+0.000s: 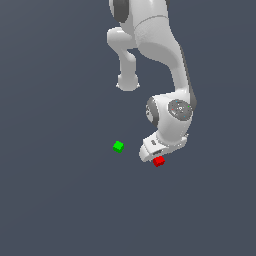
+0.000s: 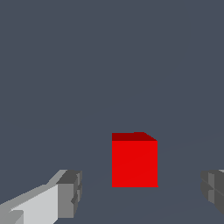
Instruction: Stack the red cube on top of the green cube.
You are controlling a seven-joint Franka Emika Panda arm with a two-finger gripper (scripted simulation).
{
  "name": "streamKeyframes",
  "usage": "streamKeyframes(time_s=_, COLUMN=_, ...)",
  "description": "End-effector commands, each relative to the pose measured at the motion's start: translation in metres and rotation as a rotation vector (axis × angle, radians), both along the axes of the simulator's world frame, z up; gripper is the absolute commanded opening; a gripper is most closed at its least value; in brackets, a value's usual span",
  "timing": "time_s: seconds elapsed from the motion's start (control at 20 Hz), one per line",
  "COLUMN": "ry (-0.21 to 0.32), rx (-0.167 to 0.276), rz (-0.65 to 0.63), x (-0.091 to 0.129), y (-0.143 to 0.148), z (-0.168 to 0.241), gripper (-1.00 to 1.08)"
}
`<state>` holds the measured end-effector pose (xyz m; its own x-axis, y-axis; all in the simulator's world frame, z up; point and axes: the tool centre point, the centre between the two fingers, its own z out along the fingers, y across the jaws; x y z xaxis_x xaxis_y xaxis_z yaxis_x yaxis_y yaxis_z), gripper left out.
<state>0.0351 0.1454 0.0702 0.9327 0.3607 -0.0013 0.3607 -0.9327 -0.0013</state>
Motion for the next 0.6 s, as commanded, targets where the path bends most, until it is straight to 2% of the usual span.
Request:
streamKeyframes(time_s=0.0, ry=0.000, rx=0.000, rz=-0.001, x=0.000, y=-0.001, z=0.000, gripper=1.00)
streamKeyframes(time_s=0.55, ry=-0.001, rx=-0.001, rz=0.002, x=0.000, y=0.000, z=-0.042, gripper=1.00)
